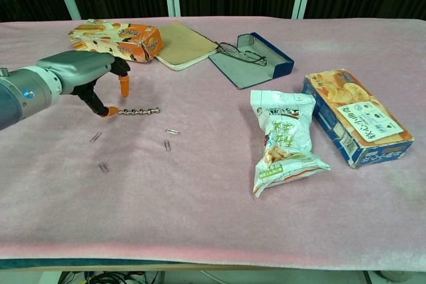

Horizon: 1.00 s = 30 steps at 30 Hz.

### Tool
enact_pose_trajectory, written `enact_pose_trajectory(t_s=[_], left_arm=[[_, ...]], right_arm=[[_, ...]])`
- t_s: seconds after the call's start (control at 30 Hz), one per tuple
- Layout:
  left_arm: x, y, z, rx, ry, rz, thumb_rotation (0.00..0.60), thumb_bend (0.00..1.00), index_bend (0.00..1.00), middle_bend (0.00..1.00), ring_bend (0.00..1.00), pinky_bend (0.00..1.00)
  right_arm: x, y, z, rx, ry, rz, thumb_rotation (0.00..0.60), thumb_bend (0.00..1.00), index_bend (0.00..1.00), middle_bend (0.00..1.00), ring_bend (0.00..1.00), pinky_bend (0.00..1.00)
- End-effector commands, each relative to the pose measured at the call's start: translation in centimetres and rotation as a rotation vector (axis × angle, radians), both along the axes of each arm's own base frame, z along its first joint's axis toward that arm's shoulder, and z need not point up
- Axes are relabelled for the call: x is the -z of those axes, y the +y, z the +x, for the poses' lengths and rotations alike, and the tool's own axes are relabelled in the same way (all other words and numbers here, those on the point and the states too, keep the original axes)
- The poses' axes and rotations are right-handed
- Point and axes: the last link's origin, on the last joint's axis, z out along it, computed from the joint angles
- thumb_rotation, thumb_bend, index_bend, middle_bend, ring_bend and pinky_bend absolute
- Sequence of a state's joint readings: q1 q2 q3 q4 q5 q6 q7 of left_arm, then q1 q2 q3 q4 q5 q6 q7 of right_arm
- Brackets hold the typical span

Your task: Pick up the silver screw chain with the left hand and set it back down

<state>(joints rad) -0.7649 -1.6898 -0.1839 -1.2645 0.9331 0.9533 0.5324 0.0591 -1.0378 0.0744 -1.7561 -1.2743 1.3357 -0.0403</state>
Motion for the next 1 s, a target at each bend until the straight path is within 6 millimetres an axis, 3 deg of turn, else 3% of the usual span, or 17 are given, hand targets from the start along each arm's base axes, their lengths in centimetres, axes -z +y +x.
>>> enact_pose_trajectory(t_s=[0.03, 1.0], left_arm=[[0.6, 0.2, 0.2, -0.013, -0.001, 0.020, 0.600, 0.30, 0.46, 0.12, 0.00, 0.00], [2.5, -0.3, -0.6, -0.075, 0.032, 0.073, 0.600, 0.36, 0.53, 0.15, 0.00, 0.00]], right_arm=[[0.0, 0.0, 0.0, 0.001, -0.002, 0.000, 0.600, 0.09, 0.00, 0.00, 0.06, 0.18], [0.0, -0.1, -0.1, 0.004, -0.013, 0.005, 0.600, 0.09, 0.00, 0.00, 0.06, 0.18]])
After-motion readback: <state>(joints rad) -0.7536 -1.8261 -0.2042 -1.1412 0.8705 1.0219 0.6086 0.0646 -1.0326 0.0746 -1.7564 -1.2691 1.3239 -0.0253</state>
